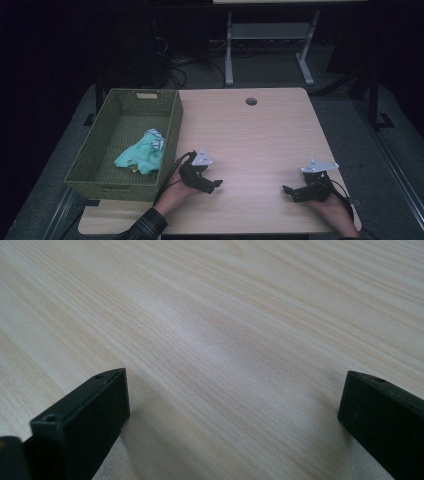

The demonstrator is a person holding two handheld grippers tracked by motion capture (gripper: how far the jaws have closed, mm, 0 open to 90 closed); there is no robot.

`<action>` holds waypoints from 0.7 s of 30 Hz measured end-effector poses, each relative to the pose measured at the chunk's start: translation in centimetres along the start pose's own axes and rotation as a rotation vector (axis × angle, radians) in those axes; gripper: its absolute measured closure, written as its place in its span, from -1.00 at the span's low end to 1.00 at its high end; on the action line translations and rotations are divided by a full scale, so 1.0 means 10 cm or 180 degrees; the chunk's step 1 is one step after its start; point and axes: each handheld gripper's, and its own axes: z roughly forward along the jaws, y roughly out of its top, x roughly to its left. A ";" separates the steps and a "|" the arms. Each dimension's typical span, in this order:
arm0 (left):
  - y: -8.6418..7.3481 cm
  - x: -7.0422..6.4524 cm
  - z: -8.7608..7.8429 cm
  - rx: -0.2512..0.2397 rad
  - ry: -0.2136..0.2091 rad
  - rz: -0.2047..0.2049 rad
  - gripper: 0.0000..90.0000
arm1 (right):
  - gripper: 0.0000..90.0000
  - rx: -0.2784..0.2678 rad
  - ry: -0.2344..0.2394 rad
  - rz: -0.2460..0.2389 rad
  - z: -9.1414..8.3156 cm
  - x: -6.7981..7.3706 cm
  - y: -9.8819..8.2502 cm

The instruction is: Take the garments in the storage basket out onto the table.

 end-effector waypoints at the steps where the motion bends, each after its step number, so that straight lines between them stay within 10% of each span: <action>1: 0.01 0.00 0.00 -0.0008 0.0008 0.0007 -0.70 | -1.00 0.0001 -0.0001 0.0002 0.00 0.00 0.00; 21: 0.11 0.04 -0.10 -0.0100 0.0084 -0.0056 -0.70 | -1.00 0.0001 -0.0004 0.0002 0.00 0.00 0.00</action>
